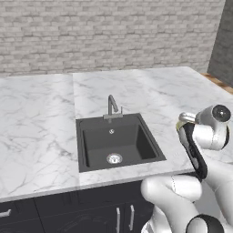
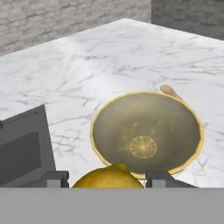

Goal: Pick the lemon from the sink and place it in the bowl. Then pick the bowl and place it in the microwave. Then close the microwave door and press the start button.

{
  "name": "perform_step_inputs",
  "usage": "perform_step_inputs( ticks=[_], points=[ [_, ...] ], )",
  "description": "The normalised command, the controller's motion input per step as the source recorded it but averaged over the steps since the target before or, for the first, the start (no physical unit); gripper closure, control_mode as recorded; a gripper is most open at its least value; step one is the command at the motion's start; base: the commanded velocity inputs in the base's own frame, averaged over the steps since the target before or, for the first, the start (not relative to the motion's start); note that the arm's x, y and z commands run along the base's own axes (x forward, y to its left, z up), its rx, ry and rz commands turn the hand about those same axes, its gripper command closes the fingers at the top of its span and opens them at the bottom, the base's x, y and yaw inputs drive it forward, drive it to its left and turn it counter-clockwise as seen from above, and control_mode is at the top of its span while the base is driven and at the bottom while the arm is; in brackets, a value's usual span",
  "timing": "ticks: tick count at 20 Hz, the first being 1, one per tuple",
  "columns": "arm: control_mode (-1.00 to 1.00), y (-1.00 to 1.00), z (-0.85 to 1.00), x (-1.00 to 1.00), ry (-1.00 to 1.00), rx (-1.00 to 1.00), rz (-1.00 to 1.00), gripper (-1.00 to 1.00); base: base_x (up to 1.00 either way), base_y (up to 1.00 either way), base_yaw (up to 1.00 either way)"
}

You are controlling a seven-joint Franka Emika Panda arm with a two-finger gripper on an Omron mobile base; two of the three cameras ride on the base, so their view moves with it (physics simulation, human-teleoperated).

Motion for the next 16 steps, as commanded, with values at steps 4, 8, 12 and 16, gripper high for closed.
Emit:
perform_step_inputs(
  ticks=[4,8,12,16],
  points=[
    [-1.0,-0.47,-0.11,0.79,0.17,0.09,-0.01,1.0,0.0,0.0,0.0],
    [-1.0,-0.25,-0.21,0.81,0.27,0.01,-0.03,1.0,0.0,0.0,0.0],
    [-1.0,-0.3,-0.38,0.51,0.28,0.0,0.0,1.0,0.0,0.0,0.0],
    [-1.0,-0.36,-0.52,0.13,0.25,0.05,0.0,1.0,0.0,0.0,0.0]
  ],
)
